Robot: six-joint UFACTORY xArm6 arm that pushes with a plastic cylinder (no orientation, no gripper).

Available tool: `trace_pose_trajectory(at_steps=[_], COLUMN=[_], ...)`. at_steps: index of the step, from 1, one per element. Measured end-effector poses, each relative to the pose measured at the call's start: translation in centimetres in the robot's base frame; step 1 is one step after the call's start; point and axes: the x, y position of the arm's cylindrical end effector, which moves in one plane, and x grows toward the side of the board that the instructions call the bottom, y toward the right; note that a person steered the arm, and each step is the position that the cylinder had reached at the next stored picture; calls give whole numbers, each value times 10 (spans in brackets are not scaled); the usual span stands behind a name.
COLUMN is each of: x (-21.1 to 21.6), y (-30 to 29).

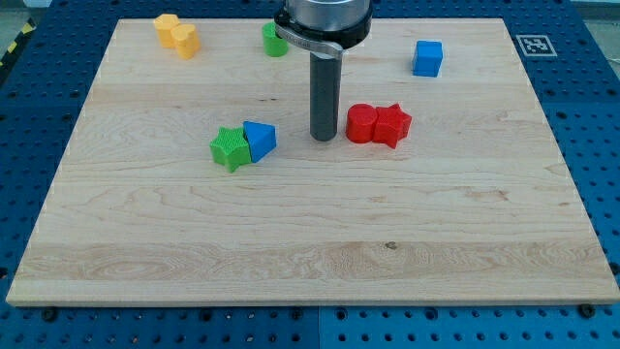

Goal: Slightly move the blue triangle and green star

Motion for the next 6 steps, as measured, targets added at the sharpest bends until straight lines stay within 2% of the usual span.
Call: trace_pose_trajectory(at_steps=[1,3,5,6], x=[0,0,-7,-10], y=[-1,-65,-88,-127])
